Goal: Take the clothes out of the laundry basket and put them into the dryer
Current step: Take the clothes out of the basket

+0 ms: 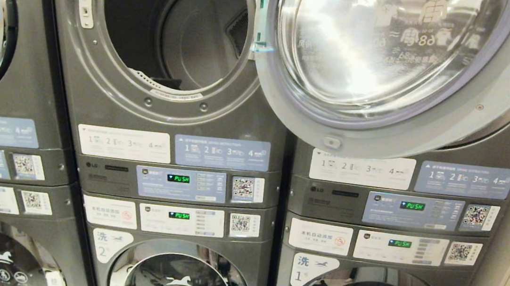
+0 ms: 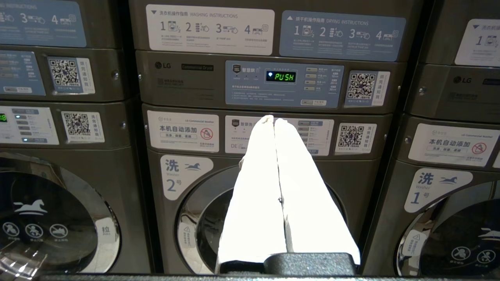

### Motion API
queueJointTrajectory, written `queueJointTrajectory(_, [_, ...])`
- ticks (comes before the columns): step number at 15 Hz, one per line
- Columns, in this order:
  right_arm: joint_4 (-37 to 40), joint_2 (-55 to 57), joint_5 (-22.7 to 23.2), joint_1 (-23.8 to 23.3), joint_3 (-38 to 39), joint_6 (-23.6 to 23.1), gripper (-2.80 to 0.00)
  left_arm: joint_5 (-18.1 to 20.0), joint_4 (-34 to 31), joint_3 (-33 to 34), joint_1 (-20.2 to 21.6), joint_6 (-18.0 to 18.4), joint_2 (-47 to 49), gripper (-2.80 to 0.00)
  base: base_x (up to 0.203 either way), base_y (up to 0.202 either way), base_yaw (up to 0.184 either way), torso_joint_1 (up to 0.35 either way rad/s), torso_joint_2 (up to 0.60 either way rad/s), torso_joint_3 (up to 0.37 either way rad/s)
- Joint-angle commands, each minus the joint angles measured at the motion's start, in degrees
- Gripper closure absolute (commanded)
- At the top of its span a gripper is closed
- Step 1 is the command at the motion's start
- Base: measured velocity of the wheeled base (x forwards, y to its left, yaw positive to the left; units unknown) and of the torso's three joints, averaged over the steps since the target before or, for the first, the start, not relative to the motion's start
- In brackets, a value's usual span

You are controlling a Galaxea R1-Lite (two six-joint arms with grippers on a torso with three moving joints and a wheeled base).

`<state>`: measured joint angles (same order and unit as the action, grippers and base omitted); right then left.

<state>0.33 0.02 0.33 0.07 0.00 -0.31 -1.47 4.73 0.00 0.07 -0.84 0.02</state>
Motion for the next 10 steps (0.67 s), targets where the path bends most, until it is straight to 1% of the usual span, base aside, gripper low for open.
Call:
queueJointTrajectory(1, [0.0,0.0,0.0,0.0,0.0,0.0,0.00,0.0,0.0,1.7,0.0,0.0,-0.1,0.00,0.000,0.000,0.000,-0.131,0.27,0.135])
queueJointTrajectory(10, [0.0,0.0,0.0,0.0,0.0,0.7,0.00,0.0,0.0,1.7,0.0,0.0,-0.1,0.00,0.000,0.000,0.000,-0.147,0.30,0.157])
